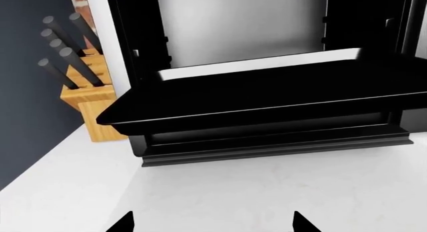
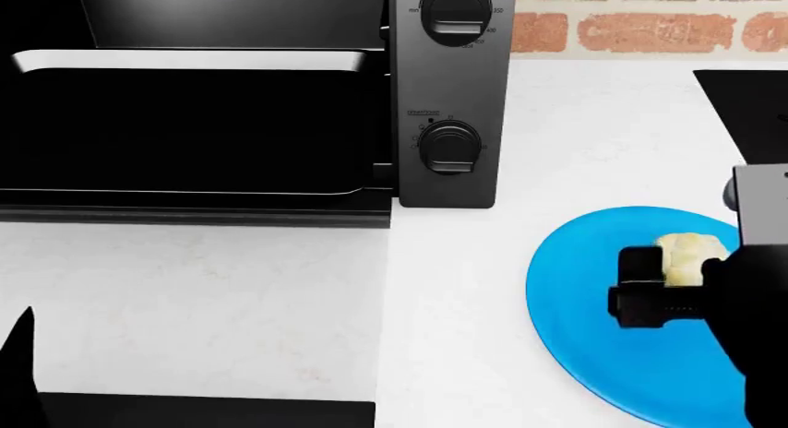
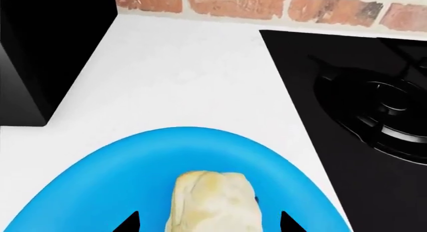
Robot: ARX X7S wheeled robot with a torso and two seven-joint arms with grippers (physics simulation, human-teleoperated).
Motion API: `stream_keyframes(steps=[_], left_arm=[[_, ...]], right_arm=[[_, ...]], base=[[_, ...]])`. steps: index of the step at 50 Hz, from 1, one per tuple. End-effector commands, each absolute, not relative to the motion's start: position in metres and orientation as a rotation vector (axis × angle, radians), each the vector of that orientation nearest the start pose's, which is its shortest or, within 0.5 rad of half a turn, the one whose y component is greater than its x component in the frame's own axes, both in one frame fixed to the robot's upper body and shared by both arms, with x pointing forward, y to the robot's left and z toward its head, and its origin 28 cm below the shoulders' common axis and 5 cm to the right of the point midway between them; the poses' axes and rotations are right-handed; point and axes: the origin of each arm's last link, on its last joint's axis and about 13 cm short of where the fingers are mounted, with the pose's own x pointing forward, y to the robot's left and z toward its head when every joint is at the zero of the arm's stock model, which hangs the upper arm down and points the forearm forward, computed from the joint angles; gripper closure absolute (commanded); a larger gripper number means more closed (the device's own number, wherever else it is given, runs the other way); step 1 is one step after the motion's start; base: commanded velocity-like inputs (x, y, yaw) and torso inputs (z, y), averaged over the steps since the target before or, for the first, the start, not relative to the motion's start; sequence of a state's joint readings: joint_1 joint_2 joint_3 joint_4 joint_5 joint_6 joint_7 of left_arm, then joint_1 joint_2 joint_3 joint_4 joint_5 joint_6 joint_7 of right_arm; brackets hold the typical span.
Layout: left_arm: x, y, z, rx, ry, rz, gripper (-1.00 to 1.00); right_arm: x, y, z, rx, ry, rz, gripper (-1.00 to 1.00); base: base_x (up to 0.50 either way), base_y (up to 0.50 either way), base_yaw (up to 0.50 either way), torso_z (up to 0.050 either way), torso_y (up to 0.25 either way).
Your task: Place the scone on the tray of the toaster oven.
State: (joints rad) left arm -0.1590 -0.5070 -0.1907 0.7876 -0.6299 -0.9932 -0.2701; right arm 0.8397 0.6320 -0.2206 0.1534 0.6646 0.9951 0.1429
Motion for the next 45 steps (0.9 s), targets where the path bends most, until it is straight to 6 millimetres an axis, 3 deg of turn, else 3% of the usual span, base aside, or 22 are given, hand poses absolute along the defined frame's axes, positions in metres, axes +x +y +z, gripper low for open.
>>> stream_keyframes(steps=[1, 3, 4, 5, 18, 19, 45], left_arm=[[0.189, 0.279, 0.161, 0.115, 0.056, 0.026, -1.00], [0.190, 0.277, 0.160, 0.116, 0.057, 0.025, -1.00], [0.189, 0.277, 0.158, 0.118, 0.063, 0.023, -1.00], [0.189, 0.278, 0.158, 0.118, 0.063, 0.023, -1.00], [0.190, 0.276, 0.157, 0.118, 0.067, 0.023, -1.00], [0.189, 0.277, 0.157, 0.118, 0.067, 0.024, -1.00], [0.190, 0.275, 0.157, 0.118, 0.068, 0.018, -1.00]], right_arm=[[0.317, -0.229, 0.174, -0.084, 0.439, -0.079, -1.00], [0.318, -0.229, 0.174, -0.082, 0.444, -0.082, -1.00], [0.323, -0.236, 0.156, -0.056, 0.479, -0.080, -1.00], [0.324, -0.237, 0.155, -0.054, 0.482, -0.079, -1.00], [0.322, -0.237, 0.155, -0.054, 0.484, -0.074, -1.00], [0.322, -0.237, 0.156, -0.059, 0.479, -0.077, 1.00], [0.317, -0.234, 0.175, -0.146, 0.387, -0.074, 1.00]], base=[[0.00, 0.00, 0.00, 0.000, 0.000], [0.00, 0.00, 0.00, 0.000, 0.000], [0.00, 0.00, 0.00, 0.000, 0.000], [0.00, 0.00, 0.00, 0.000, 0.000], [0.00, 0.00, 0.00, 0.000, 0.000], [0.00, 0.00, 0.00, 0.000, 0.000], [0.00, 0.00, 0.00, 0.000, 0.000]])
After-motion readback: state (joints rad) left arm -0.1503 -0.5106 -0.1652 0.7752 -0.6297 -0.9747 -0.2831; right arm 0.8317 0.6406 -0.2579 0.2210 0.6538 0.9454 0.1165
